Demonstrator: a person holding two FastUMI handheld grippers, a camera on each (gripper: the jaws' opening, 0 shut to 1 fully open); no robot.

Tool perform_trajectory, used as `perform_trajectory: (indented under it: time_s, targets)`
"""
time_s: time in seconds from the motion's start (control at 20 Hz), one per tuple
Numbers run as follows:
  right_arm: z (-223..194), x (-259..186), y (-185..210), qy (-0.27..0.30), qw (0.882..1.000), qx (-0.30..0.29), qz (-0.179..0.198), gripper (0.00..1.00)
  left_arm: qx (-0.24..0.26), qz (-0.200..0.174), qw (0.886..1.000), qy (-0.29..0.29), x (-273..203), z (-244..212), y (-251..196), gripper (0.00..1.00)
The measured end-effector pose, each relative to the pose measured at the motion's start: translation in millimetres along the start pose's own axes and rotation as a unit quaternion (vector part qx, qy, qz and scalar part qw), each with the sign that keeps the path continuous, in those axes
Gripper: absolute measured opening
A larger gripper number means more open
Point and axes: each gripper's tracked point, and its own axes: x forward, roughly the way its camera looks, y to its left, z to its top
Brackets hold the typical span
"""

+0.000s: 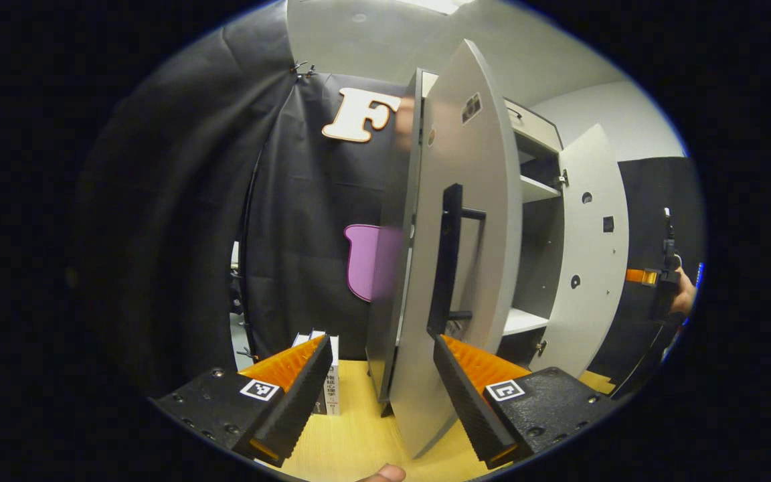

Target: Grasp the bottle in the cabinet with the left hand and place it on the coaster, then close the right door with the right hand and the left door with the left hand.

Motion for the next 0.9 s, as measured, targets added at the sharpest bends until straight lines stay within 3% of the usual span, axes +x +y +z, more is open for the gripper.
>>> perform_trajectory:
  time_s: [0.05, 0.2, 0.35, 0.5, 0.55, 0.7, 0.9]
  targets:
    - [1, 2, 6, -0.002, 1.000, -0.006, 0.004, 0.95, -0.007, -0.004, 1.000, 0.002, 7, 1, 3, 0.93]
    - [-6, 13, 31, 0.000, 1.000, 0.006, 0.020, 0.95, -0.011, 0.000, 1.000, 0.003, 25, 4, 19, 0.96]
    - [-11, 27, 70, 0.000, 0.997, 0.032, 0.065, 0.95, -0.009, 0.005, 1.000, -0.001, 31, 10, 29, 0.97]
    - [-8, 23, 81, -0.002, 0.998, 0.017, 0.063, 0.97, 0.002, 0.022, 1.000, -0.005, 39, 20, 41, 0.92]
    - [-7, 17, 90, 0.000, 0.997, 0.010, 0.070, 0.97, 0.009, 0.031, 0.999, -0.007, 40, 25, 44, 0.96]
    - [0, -18, 110, -0.012, 0.996, 0.012, 0.092, 0.96, 0.019, 0.048, 0.999, -0.014, 40, 36, 42, 0.96]
    - [1, -99, 136, -0.008, 0.994, 0.038, 0.106, 0.97, -0.001, 0.040, 0.999, -0.005, 39, 39, 20, 0.93]
